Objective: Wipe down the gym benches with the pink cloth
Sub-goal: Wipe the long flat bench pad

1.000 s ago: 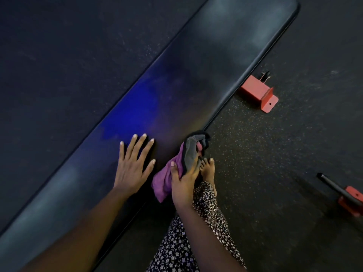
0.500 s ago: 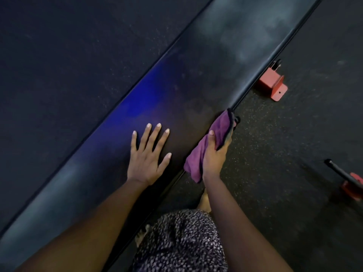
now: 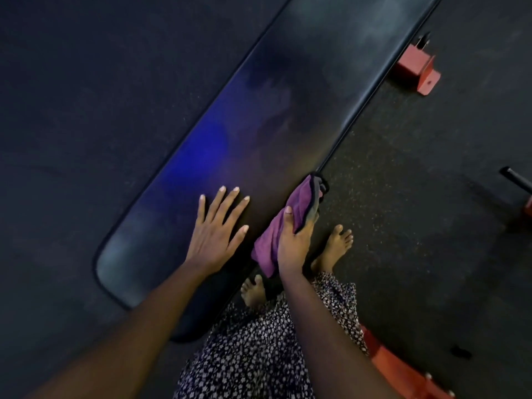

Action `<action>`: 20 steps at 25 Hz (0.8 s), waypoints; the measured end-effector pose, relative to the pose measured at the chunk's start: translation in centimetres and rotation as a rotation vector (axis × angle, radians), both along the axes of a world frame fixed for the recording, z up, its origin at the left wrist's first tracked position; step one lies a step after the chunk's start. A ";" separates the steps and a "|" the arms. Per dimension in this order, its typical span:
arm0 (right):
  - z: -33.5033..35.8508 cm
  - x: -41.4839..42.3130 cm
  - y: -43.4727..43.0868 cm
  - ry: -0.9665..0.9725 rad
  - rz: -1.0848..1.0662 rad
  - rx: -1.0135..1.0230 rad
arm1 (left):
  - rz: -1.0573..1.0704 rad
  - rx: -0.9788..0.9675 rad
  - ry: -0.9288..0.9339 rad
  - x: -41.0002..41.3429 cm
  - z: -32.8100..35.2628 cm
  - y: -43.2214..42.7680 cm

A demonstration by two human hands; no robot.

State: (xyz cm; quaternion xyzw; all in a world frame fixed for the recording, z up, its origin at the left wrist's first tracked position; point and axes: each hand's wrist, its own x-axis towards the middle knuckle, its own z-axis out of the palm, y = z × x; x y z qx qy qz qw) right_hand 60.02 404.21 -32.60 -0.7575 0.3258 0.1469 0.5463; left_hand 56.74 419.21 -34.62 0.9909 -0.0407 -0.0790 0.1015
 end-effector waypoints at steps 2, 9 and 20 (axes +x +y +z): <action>0.9 -3.6 1.4 0.000 0.013 -0.002 | 0.012 0.019 -0.005 -3.7 0.0 1.6; 1.6 -13.7 4.6 0.166 0.157 0.130 | -0.014 0.111 0.035 -8.1 -0.8 3.7; 0.6 -14.1 5.2 0.049 0.140 0.084 | 0.004 0.087 -0.006 -8.2 -1.3 3.7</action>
